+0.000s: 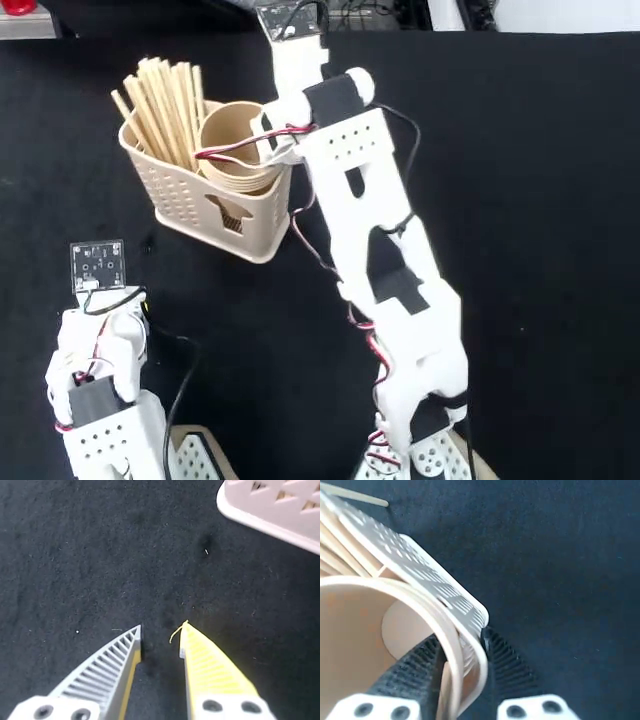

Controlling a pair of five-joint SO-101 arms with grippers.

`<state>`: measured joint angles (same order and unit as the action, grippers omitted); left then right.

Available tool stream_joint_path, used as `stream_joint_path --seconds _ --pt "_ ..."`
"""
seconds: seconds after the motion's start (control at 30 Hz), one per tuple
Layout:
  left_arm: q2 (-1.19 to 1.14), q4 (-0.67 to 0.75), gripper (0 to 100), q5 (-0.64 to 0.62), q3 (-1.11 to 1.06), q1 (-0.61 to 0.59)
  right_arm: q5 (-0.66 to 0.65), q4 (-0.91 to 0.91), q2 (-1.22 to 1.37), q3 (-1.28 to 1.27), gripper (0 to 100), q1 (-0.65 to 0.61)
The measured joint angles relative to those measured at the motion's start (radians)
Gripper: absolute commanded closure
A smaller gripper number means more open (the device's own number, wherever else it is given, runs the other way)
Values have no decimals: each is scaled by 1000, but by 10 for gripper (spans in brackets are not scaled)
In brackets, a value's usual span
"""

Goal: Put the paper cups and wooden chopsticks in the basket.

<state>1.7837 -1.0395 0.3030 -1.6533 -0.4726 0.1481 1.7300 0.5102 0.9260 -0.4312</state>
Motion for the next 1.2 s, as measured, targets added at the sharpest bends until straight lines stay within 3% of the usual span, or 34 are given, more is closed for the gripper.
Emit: stream_joint_path --seconds 0.3,0.83,1.0,1.1,1.2 --pt "0 0 866 0 0 0 -140 0 -238 -319 987 101" --pt "0 0 863 -2 0 0 -264 3 -474 -489 987 238" --pt "0 21 855 -77 2 -25 -308 3 -476 -500 987 324" --pt "0 28 801 -155 44 -48 -336 3 -476 -514 987 338" --pt "-8 28 816 -238 127 -46 -364 3 -476 -514 980 338"
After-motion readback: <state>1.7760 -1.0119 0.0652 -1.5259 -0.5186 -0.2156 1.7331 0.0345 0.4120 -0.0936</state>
